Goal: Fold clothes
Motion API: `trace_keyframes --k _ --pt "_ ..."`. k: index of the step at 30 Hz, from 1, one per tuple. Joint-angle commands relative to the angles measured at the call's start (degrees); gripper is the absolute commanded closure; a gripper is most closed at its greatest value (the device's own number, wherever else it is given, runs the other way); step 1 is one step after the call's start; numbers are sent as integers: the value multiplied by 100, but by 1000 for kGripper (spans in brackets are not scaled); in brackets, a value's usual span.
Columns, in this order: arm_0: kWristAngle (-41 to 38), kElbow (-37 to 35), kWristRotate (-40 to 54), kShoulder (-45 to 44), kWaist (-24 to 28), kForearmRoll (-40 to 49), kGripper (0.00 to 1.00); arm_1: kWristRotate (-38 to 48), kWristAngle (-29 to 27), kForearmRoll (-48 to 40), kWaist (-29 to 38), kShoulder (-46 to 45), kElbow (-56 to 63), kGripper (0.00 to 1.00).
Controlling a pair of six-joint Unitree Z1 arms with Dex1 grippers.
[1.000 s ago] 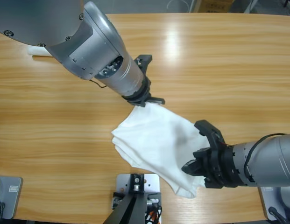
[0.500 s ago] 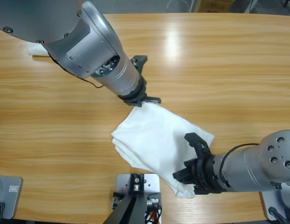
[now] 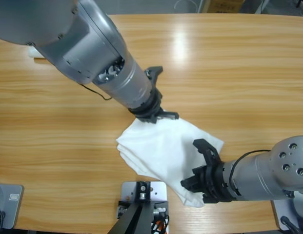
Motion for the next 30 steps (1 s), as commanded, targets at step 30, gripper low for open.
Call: trace_keyframes --k 30 --pt "571 1082 -117 -1169 1097 247 1000 -35 236 235 95 498 246 1000"
